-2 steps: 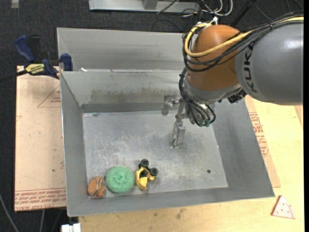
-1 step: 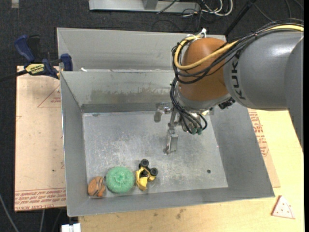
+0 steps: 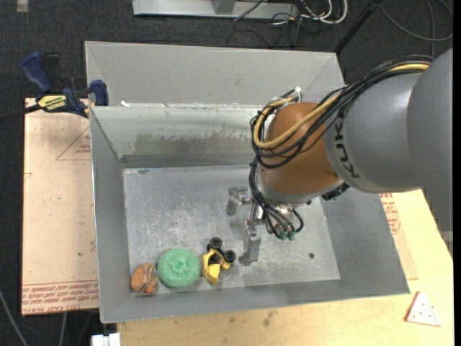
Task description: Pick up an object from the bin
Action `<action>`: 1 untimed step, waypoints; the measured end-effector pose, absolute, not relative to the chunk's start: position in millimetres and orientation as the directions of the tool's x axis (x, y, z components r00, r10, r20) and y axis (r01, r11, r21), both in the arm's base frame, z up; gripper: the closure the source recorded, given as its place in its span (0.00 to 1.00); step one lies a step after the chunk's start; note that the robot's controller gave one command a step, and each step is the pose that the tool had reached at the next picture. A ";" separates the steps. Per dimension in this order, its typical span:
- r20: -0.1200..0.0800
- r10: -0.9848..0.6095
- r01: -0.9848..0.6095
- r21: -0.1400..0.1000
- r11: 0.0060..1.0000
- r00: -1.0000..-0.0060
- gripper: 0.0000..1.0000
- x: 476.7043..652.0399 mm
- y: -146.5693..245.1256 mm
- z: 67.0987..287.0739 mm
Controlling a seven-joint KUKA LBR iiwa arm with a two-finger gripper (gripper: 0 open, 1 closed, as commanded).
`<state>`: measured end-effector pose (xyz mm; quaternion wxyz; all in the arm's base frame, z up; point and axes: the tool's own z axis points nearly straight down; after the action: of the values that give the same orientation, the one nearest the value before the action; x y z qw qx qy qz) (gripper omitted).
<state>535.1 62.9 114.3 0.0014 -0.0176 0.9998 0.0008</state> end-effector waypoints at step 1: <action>0.005 0.109 0.109 0.000 0.994 -0.994 0.00 512.3 74.7 82.8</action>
Offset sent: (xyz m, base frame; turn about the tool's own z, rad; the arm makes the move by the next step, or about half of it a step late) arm -0.0166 0.0594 -0.0443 -0.3252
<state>512.3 74.7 82.8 -0.0026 0.0546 0.9985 0.0003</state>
